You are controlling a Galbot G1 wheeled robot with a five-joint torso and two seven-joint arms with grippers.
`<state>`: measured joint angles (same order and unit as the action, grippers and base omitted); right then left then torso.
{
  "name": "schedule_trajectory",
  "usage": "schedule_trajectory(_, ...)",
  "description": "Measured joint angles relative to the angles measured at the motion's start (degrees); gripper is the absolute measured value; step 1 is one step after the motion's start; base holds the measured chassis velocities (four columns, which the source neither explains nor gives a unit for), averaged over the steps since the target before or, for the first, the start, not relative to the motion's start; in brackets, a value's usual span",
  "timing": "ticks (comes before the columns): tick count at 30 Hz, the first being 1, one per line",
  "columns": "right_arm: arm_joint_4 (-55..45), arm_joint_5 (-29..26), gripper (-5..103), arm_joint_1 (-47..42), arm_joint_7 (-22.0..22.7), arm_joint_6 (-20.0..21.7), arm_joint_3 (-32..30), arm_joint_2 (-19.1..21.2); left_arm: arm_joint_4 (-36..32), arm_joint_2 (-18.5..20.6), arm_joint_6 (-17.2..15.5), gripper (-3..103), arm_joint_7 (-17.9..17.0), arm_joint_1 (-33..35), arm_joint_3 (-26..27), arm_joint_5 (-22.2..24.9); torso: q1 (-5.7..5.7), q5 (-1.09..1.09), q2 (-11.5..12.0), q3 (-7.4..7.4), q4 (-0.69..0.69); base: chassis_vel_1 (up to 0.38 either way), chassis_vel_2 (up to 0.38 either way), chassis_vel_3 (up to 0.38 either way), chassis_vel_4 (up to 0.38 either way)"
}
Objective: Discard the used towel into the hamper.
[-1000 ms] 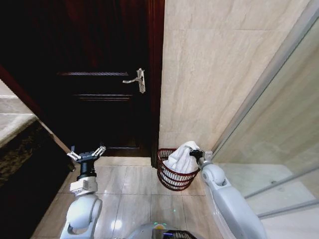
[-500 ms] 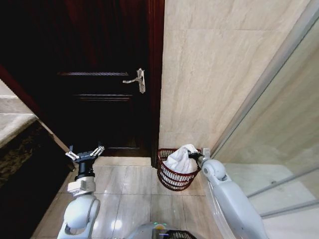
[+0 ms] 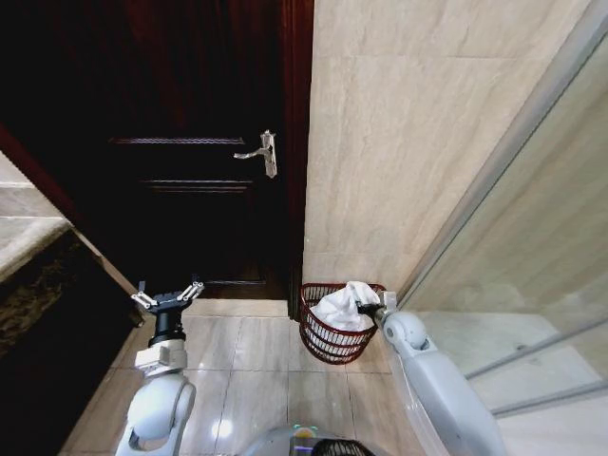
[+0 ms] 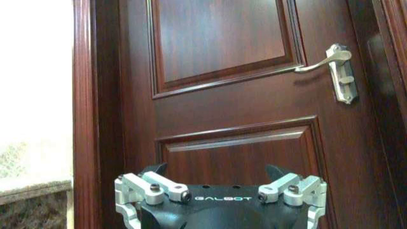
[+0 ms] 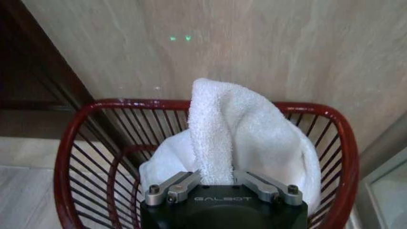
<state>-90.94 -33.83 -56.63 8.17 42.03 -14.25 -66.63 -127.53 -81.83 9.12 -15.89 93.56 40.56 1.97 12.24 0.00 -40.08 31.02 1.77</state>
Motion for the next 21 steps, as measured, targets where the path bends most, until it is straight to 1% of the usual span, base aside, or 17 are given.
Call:
schedule_trajectory(5,3.0,1.2,4,1.5,-1.3,0.0,0.7,-0.8,-0.1,-0.2,0.0,100,0.0,0.0,0.3,0.0,0.0,0.0,0.0,0.0,0.0,0.0,0.0,0.0,0.0)
schedule_trajectory(6,3.3,1.6,2,1.7,-1.5,-0.1,0.8,-0.9,-0.2,-0.3,0.0,100,0.0,-0.1,0.3,0.1,0.0,-0.01,0.0,0.0,0.0,0.0,0.0,0.0,0.0)
schedule_trajectory(8,3.6,2.3,12,1.9,-1.9,-0.1,0.9,-1.0,-0.2,-0.3,0.0,100,-0.2,-0.3,0.4,0.3,0.0,0.0,0.0,0.0,0.0,0.0,0.0,0.0,0.0)
schedule_trajectory(10,3.6,2.5,12,1.9,-2.0,-0.1,0.9,-0.9,-0.2,-0.3,0.0,100,-0.3,-0.4,0.5,0.4,0.0,0.0,0.0,0.0,0.0,0.0,0.0,0.0,0.0)
schedule_trajectory(12,3.4,2.5,23,1.8,-2.1,-0.1,0.9,-0.5,-0.1,-0.3,0.0,100,-0.3,-0.5,0.5,0.4,0.0,0.0,0.0,0.0,0.0,0.0,0.0,0.0,0.0)
schedule_trajectory(13,3.4,2.5,23,1.8,-2.1,-0.1,0.9,-0.5,-0.1,-0.3,0.0,100,-0.3,-0.5,0.5,0.4,0.0,0.0,0.0,0.0,0.0,0.0,0.0,0.0,0.0)
schedule_trajectory(14,3.4,2.6,28,1.7,-2.7,-0.1,0.9,-0.2,-0.1,-0.3,0.0,100,-0.3,-0.5,0.6,0.4,0.0,-0.01,0.0,0.0,0.0,0.0,0.0,0.0,0.0)
schedule_trajectory(16,3.3,3.6,39,1.0,-5.7,-0.1,1.1,1.3,-0.1,-0.2,0.0,100,-0.3,-0.3,0.6,0.2,0.0,0.0,0.0,0.0,0.0,0.0,0.0,0.0,0.0)
schedule_trajectory(17,3.3,3.6,39,1.0,-5.7,-0.1,1.1,1.3,-0.1,-0.2,0.0,100,-0.3,-0.3,0.6,0.2,0.0,0.0,0.0,0.0,0.0,0.0,0.0,0.0,0.0)
schedule_trajectory(18,3.3,4.1,44,0.7,-7.1,0.0,1.3,1.9,-0.1,-0.2,0.0,100,-0.3,-0.1,0.7,0.1,0.0,-0.01,0.0,0.0,0.0,0.0,0.0,0.0,0.0)
schedule_trajectory(19,3.4,4.9,44,0.5,-8.3,0.0,1.5,2.4,-0.1,-0.2,0.0,100,-0.3,-0.1,0.8,0.1,0.0,0.0,0.0,0.0,0.0,0.0,0.0,0.0,0.0)
schedule_trajectory(21,3.3,5.9,57,0.4,-9.6,0.0,1.0,2.7,-0.2,-0.1,0.0,100,-0.3,-0.2,1.0,0.1,0.0,0.01,0.0,0.0,0.0,0.0,0.0,0.0,0.0)
